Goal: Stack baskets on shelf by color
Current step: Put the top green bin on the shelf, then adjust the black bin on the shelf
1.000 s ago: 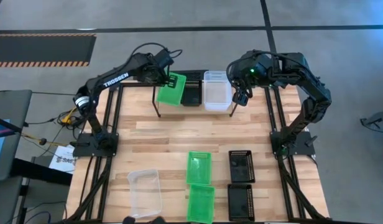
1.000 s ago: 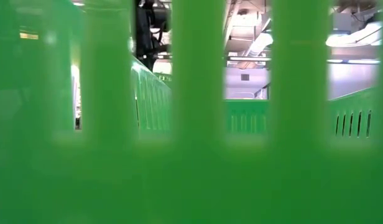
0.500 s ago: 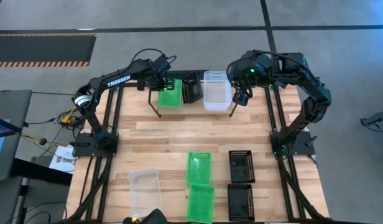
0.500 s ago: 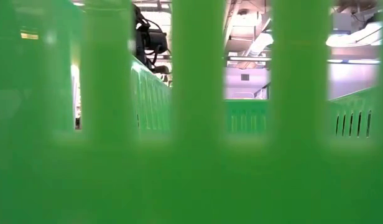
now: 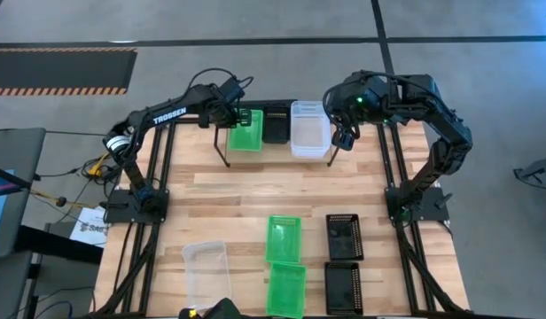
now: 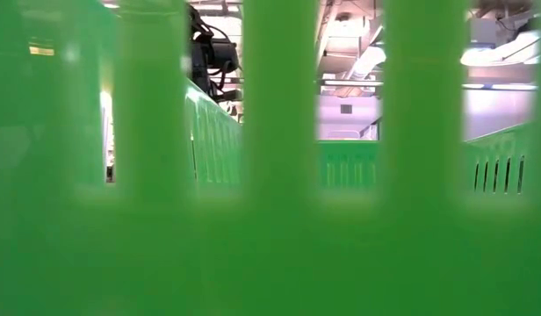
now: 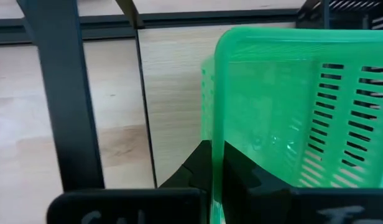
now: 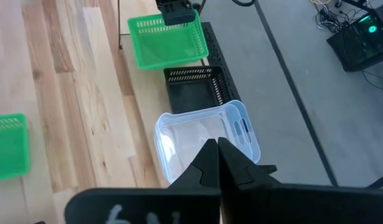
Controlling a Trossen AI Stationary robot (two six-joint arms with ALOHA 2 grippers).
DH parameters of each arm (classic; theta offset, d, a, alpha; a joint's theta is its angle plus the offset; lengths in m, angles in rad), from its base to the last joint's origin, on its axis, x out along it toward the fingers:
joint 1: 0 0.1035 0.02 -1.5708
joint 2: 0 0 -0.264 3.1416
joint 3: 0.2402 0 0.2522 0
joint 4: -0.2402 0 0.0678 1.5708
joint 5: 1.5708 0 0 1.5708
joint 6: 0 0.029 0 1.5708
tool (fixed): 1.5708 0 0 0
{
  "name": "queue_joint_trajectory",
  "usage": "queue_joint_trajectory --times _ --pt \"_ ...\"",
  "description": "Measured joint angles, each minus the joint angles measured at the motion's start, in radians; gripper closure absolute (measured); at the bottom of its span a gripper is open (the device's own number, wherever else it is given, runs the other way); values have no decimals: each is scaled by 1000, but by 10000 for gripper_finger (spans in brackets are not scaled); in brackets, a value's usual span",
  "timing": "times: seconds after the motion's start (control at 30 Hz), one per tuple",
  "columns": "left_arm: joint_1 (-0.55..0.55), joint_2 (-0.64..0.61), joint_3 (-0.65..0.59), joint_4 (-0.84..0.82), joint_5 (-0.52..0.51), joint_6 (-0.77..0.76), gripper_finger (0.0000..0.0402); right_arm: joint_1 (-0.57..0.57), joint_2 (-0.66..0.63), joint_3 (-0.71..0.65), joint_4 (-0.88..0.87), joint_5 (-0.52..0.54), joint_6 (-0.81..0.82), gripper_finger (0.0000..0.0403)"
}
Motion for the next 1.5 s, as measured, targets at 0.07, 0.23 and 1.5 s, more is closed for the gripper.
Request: queue_joint_trajectory --times 0.07,0.23,1.5 --pt "0 0 0 1 0 -4 401 0 0 0 0 0 4 399" --pt "0 0 1 7 -9 19 401 0 0 0 0 0 4 400" --pt "37 0 269 -135 41 362 223 2 2 0 0 -14 105 400"
